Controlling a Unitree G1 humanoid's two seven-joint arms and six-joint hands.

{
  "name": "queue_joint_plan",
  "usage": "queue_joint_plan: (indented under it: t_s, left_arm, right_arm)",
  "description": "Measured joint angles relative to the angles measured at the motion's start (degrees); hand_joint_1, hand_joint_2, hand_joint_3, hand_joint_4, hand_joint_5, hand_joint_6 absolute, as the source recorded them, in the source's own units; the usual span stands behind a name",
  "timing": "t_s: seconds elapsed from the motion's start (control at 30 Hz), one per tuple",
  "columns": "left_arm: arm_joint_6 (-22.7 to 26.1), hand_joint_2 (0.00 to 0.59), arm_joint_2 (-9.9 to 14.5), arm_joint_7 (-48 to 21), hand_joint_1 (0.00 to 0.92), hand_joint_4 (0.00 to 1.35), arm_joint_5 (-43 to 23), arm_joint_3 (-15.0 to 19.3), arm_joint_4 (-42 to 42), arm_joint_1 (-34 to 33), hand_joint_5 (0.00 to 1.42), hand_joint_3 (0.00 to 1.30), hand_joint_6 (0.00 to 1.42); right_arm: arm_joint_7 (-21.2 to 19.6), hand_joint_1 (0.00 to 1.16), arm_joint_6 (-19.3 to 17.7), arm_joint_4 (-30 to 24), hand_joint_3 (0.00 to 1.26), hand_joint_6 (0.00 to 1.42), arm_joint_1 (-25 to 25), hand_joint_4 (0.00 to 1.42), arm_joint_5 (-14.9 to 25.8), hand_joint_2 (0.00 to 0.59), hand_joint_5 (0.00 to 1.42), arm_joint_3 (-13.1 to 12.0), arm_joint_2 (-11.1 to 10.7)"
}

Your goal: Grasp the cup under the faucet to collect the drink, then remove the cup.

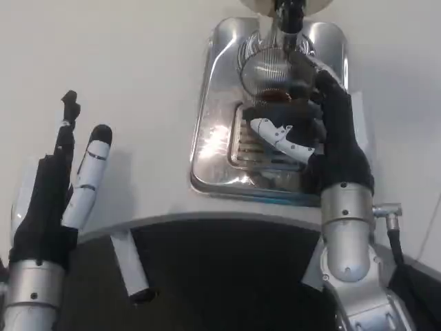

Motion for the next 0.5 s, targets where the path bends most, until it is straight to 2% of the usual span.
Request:
queue_joint_plan:
  t_s: [0.07, 0.2, 0.5]
  left_arm:
    - [0.1, 0.29, 0.0, 0.0, 0.0, 0.0, 0.0, 0.0, -0.2, 0.0, 0.0, 0.0, 0.0]
    - [0.4, 0.278, 0.0, 0.0, 0.0, 0.0, 0.0, 0.1, -0.6, 0.0, 0.0, 0.0, 0.0]
    - [0.5, 0.277, 0.0, 0.0, 0.0, 0.0, 0.0, 0.1, -0.6, 0.0, 0.0, 0.0, 0.0]
  right_arm:
    - [-1.9, 1.16, 0.0, 0.5, 0.56, 0.79, -0.4, 0.52, -0.7, 0.46, 0.59, 0.1, 0.2]
    - [-4.2, 1.16, 0.1, 1.0, 0.61, 0.84, -0.6, 0.58, -2.0, 0.46, 0.64, 0.3, 0.7]
    - [-5.1, 1.16, -0.2, 1.7, 0.63, 0.89, -0.9, 0.6, -2.3, 0.455, 0.68, 0.4, 0.4]
